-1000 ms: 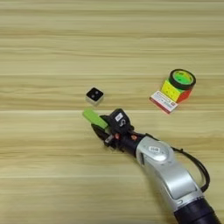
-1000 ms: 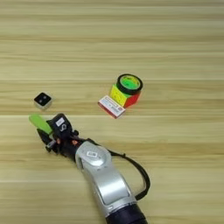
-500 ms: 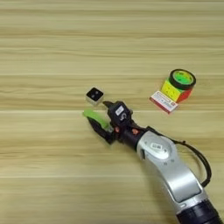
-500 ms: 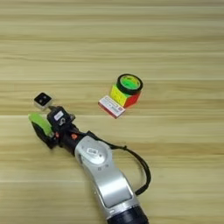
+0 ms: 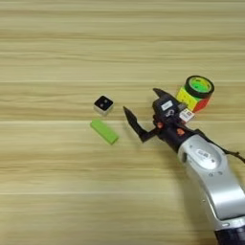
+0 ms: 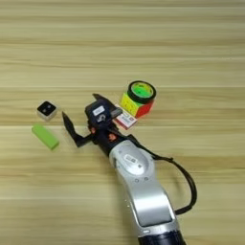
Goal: Move the objects on the table
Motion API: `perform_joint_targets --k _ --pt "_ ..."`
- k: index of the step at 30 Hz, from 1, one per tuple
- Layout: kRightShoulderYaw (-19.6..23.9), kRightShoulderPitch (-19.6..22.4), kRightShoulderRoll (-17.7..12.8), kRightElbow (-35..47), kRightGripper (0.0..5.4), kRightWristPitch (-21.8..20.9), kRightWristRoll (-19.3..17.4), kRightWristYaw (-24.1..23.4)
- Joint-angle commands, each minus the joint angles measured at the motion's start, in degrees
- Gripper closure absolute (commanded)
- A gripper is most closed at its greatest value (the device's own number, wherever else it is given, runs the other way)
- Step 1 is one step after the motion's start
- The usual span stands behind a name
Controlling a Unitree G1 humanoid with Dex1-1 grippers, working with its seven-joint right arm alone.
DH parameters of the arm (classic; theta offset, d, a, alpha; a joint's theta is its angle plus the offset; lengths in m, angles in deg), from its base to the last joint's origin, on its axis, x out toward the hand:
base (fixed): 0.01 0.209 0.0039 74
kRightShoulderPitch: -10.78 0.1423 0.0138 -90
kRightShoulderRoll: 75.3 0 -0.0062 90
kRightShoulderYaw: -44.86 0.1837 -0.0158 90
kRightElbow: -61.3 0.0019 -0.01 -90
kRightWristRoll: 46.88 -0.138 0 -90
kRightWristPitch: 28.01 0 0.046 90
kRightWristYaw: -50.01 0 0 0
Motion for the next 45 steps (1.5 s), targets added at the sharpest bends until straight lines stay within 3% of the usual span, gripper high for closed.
perform_joint_targets --k 1,7,16,28,40,45 --pt "4.3 0.3 -0.5 4.5 0.06 1.0 -1.5 -2.4" --pt "8.7 -3.2 1.5 5.1 0.06 4.5 -4.0 -5.5" --pt "10.9 -5.0 1.5 3.6 0.06 5.3 -3.7 -8.1" --pt "13.5 -1.1 2.2 -5.0 0.06 4.3 -5.4 -9.8" --pt "13.5 5.4 1.6 -19.0 0.06 -0.6 -6.6 -7.9" --pt "12.7 6.1 1.9 -20.4 0.06 -2.0 -6.8 -7.2"
